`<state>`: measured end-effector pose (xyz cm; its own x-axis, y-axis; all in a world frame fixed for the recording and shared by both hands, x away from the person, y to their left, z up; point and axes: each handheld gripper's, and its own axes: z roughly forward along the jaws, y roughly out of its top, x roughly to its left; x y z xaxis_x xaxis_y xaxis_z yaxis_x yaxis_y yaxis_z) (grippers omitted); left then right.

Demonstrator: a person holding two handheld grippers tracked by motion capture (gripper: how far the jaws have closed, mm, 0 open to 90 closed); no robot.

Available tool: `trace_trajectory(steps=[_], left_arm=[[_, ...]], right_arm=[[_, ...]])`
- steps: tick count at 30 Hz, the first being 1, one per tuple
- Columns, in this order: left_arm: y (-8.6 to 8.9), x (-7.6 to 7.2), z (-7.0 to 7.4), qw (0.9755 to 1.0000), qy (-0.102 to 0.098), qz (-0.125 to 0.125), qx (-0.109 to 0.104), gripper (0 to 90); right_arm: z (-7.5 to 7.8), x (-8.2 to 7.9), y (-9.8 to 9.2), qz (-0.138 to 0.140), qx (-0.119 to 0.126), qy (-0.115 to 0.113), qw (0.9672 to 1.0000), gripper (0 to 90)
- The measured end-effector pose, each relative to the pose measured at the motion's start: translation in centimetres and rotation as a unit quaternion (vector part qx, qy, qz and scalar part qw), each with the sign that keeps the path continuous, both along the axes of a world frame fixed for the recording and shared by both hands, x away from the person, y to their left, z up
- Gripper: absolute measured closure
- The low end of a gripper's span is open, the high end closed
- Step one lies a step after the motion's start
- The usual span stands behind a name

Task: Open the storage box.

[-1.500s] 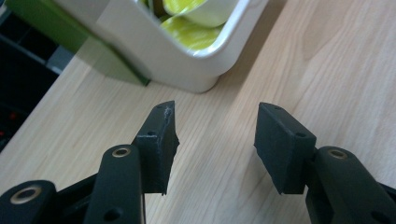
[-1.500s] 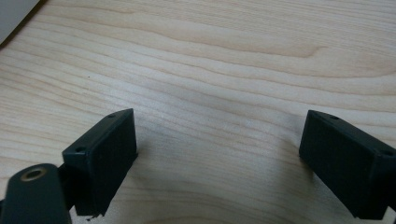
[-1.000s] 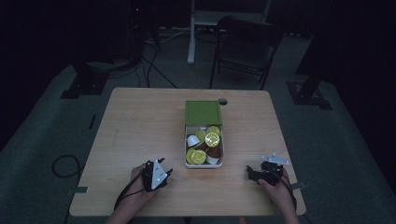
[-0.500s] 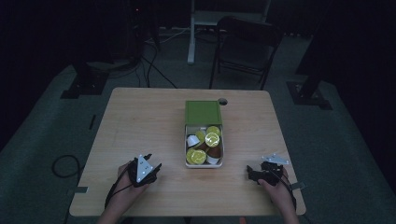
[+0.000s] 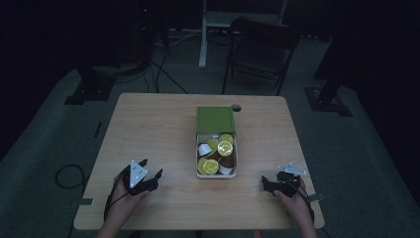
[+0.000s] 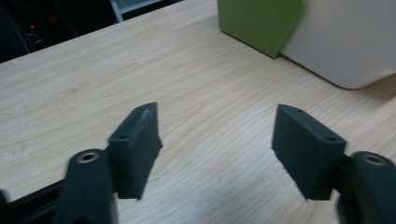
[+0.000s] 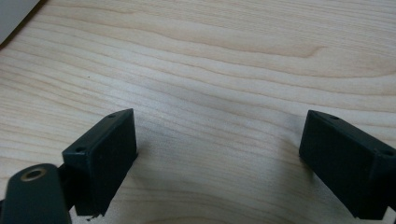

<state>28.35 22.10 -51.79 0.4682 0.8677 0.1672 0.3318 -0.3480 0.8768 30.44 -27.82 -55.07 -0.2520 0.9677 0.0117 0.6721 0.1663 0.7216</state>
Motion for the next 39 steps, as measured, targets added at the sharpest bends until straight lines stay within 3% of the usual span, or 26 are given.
trace_trajectory(steps=[4,6,9,13,15,16,17,18,19,22,26,30,33,34,37,39], left_arm=[[0.7,0.0,0.0,0.9999,0.004,0.009,-0.012,20.3],[0.8,0.0,0.1,0.9998,0.006,0.011,-0.014,20.1],[1.4,-0.1,0.1,0.9996,0.021,0.017,-0.002,20.2],[2.4,-0.2,0.1,0.9981,0.033,0.031,-0.042,19.9],[2.7,-0.2,0.1,0.9978,0.044,0.032,-0.038,17.0],[3.1,-0.3,0.1,0.9969,0.059,0.038,-0.035,17.0],[3.1,-0.3,0.1,0.9969,0.059,0.038,-0.035,17.0],[3.6,-0.4,0.0,0.9952,0.065,0.047,-0.057,17.0],[3.8,-0.5,0.0,0.9948,0.064,0.049,-0.063,17.0],[4.2,-0.5,0.0,0.9956,0.056,0.063,-0.040,17.0],[4.9,-0.5,-0.1,0.9947,0.060,0.075,-0.037,17.0],[5.3,-0.6,-0.2,0.9958,0.048,0.073,-0.028,17.0],[5.6,-0.5,-0.3,0.9950,0.056,0.079,-0.023,17.0],[5.8,-0.5,-0.4,0.9934,0.074,0.088,-0.010,17.0],[6.3,-0.5,-0.7,0.9897,0.099,0.102,-0.019,17.0],[6.4,-0.5,-0.8,0.9889,0.104,0.105,-0.018,17.0]], right_arm=[[0.0,0.0,0.0,0.000,0.000,0.000,1.0000,10.8],[0.0,0.0,0.0,0.000,0.000,0.000,1.0000,10.8],[0.0,0.0,0.0,0.000,0.000,0.000,1.0000,10.8],[0.0,0.0,0.0,0.000,0.000,0.000,1.0000,10.8],[0.0,0.0,0.0,0.000,0.000,0.000,1.0000,10.8],[0.0,0.0,0.0,0.000,0.000,0.000,1.0000,10.8],[0.0,0.0,0.0,0.000,0.000,0.000,1.0000,10.8],[0.0,0.0,0.0,0.000,0.000,0.000,1.0000,10.8],[0.0,0.0,0.0,0.000,0.000,0.000,1.0000,10.8],[0.0,0.0,0.0,0.000,0.000,0.000,1.0000,10.7],[0.0,0.0,0.0,0.000,0.000,0.000,1.0000,10.7],[0.0,0.0,0.0,0.000,0.001,0.000,1.0000,10.7],[0.0,0.0,0.0,0.000,0.001,0.000,1.0000,10.7],[0.0,0.0,0.0,0.001,0.001,0.000,1.0000,10.7],[0.0,0.0,0.0,0.001,0.001,0.000,1.0000,10.7],[0.0,0.0,0.0,0.001,0.001,0.000,1.0000,10.7]])
